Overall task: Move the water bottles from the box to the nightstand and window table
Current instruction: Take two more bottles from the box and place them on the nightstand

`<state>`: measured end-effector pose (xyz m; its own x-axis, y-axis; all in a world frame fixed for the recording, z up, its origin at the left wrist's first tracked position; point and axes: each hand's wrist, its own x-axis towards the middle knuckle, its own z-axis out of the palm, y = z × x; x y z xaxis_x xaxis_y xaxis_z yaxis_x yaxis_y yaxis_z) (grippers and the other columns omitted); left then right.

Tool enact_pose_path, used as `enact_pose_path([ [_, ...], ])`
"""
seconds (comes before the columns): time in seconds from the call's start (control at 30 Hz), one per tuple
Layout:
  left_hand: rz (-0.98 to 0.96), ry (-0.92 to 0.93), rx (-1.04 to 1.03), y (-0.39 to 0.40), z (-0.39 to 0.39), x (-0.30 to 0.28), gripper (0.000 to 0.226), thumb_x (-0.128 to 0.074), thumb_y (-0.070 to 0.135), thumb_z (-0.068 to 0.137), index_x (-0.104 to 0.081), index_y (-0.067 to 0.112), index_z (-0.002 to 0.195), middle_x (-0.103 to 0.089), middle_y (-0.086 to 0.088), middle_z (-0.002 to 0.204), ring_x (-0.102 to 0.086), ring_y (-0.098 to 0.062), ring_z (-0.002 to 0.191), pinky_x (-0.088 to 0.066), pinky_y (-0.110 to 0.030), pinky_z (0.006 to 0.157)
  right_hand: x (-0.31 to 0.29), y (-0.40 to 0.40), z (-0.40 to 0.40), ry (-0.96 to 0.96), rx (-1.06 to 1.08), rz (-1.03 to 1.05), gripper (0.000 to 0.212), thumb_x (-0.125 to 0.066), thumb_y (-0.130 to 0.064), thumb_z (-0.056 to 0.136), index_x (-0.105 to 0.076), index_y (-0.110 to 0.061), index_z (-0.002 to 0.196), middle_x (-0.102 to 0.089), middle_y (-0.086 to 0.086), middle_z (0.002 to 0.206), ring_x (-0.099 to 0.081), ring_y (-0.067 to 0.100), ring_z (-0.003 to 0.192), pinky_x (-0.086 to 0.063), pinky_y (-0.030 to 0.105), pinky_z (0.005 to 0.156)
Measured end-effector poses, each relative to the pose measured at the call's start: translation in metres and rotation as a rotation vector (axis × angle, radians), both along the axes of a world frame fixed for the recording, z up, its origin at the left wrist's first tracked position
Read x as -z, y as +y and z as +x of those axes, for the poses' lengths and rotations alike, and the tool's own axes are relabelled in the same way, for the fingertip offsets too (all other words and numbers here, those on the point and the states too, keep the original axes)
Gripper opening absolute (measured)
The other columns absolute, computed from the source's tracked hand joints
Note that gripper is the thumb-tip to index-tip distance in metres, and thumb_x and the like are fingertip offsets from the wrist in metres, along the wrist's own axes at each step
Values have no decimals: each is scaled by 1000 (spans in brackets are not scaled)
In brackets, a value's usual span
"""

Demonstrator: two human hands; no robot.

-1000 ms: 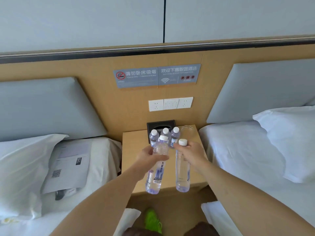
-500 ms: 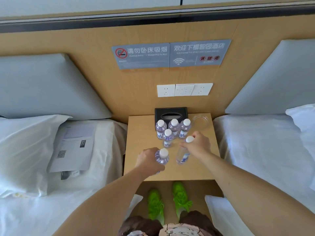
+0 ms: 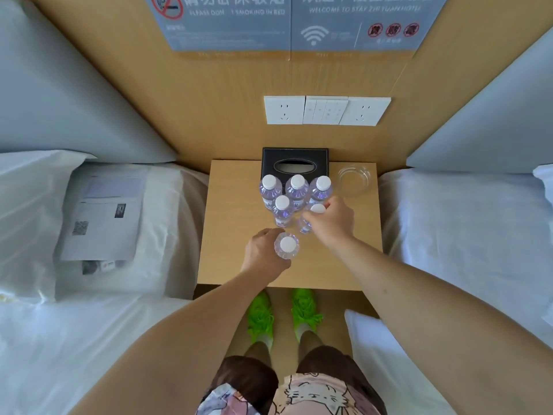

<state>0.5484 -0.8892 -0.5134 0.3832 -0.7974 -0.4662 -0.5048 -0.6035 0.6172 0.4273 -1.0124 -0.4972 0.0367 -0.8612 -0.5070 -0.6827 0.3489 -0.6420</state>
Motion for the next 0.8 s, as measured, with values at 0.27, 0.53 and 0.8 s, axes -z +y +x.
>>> enact_pose_path([
  [0.27,-130,-22,-97,-17,-16,23,50,-77,0,69,-67,17,115,-61,-4,95,-62,-33,87,-54,-38,73,20,-1,9,-44,64,12,34,-79,-30,76,-55,-17,96,-58,-10,83,-57,12,73,-40,27,58],
  [0.53,-239,48,-175,-22,-25,44,35,-73,5,78,-58,22,105,-64,-3,86,-59,-31,81,-56,-51,71,29,-2,6,-39,82,-15,34,-79,-32,75,-55,-19,95,-61,-10,83,-59,8,72,-41,25,55],
  [0.8,-233,-47,-143,-23,-31,55,58,-73,-2,76,-59,20,127,-56,-6,119,-60,-30,96,-51,-35,75,32,-3,19,-30,155,-63,33,-79,-32,78,-55,-17,95,-57,-12,77,-61,20,76,-40,26,60],
])
